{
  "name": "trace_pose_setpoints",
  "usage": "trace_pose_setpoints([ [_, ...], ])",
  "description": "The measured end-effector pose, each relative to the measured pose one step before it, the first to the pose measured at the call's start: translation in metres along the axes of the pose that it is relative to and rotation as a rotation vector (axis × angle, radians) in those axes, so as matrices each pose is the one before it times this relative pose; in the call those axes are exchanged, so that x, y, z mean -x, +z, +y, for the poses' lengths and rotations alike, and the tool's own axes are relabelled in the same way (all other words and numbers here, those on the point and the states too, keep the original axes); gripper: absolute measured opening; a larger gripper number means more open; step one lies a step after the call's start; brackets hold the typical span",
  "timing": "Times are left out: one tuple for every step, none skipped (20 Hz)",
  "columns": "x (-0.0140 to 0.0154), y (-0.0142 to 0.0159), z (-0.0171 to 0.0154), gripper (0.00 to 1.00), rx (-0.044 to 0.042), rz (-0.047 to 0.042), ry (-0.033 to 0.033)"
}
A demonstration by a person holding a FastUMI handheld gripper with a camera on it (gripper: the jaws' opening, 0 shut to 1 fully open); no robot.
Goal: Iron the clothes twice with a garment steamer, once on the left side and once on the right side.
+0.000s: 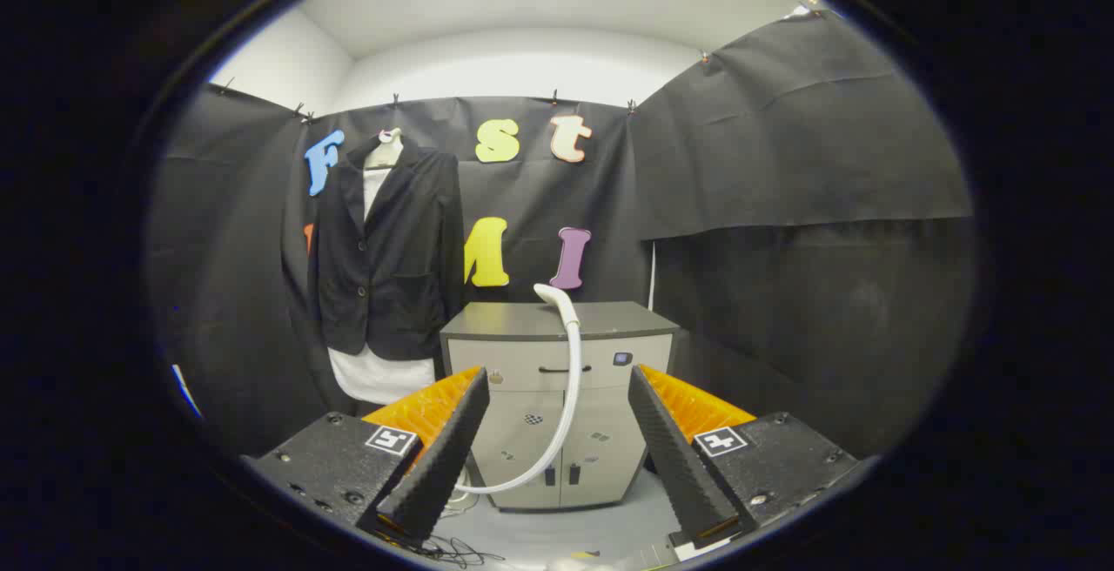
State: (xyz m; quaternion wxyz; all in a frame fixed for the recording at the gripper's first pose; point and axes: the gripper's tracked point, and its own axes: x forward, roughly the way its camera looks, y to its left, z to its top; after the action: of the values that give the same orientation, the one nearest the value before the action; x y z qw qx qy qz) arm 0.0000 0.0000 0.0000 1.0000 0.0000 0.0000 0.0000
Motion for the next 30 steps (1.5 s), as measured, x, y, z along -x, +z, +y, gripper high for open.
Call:
trace_pose_setpoints([
  [-0.00008, -0.00032, 0.00077, 1.0, 0.00006, -0.0003, 0.00017],
  [0.0007, 0.0013, 0.00034, 1.0, -0.00052, -0.00063, 0.00024],
  [-0.00053, -0.00012, 0.00076, 1.0, -0.00084, -0.00002, 0.00011],
  [-0.00013, 0.00015, 0.00064, 1.0, -0.00132, 0.00014, 0.00103],
  [0.00008, -0.00018, 0.00038, 1.0, -0.00151, -0.00079, 0.00088],
  [-0.00005, 0.00063, -0.00003, 1.0, 0.00031, -0.00148, -0.00133],
  [0.00095, 0.00062, -0.00042, 1.0, -0.00023, -0.0012, -0.00165],
  [0.00002, 0.00098, 0.00017, 1.0, -0.00147, -0.00121, -0.00149],
  [0.00029, -0.00005, -0.00015, 1.0, -0.00074, -0.00082, -0.00135],
  [-0.00002, 0.00015, 0.00032, 1.0, -0.00032, 0.00081, -0.00198],
  [-0.0001, -0.00023, -0.00043, 1.0, 0.00025, 0.00047, -0.0012],
  [0.0, 0.00132, 0.00045, 1.0, 0.00023, -0.00107, -0.00243],
  [-0.00083, -0.00029, -0.00027, 1.0, 0.00128, 0.00016, -0.00108],
  [-0.00018, -0.00065, 0.00007, 1.0, 0.00196, 0.00185, -0.00215],
  [-0.00015, 0.0009, 0.00077, 1.0, 0.00113, -0.00008, -0.00197],
  [-0.00007, 0.00071, 0.001, 1.0, 0.00076, 0.00085, -0.00027],
  [-0.00202, -0.00093, 0.00116, 1.0, 0.00191, 0.00143, -0.00227],
  [-0.00141, 0.00016, 0.00019, 1.0, 0.00181, -0.00212, -0.00341],
  [-0.00252, 0.00083, 0.00197, 1.0, 0.00256, 0.00056, 0.00127],
  [-0.00319, 0.00086, 0.0004, 1.0, 0.00286, 0.00319, -0.00247],
  [-0.0043, 0.00181, -0.00113, 1.0, 0.00266, 0.001, -0.00512],
  [-0.00382, 0.00373, 0.00015, 1.0, -0.00052, -0.0037, 0.0],
  [-0.00676, 0.00415, 0.00009, 1.0, -0.00121, -0.00506, -0.00128],
  [-0.00729, 0.00562, -0.00088, 1.0, 0.00059, -0.00357, -0.00145],
  [-0.00914, 0.00564, -0.00144, 1.0, -0.00089, -0.00439, -0.0004],
  [-0.0096, 0.00718, -0.00142, 1.0, -0.00105, -0.0063, -0.00022],
  [-0.01076, 0.00703, -0.00168, 1.0, -0.00373, -0.00921, -0.00019],
  [-0.01273, 0.00729, -0.00186, 1.0, -0.00678, -0.00276, 0.00234],
  [-0.01451, 0.00395, -0.00162, 1.0, -0.00527, 0.00216, 0.00253],
  [-0.01507, 0.00699, -0.00237, 1.0, -0.00267, -0.00043, 0.00112],
])
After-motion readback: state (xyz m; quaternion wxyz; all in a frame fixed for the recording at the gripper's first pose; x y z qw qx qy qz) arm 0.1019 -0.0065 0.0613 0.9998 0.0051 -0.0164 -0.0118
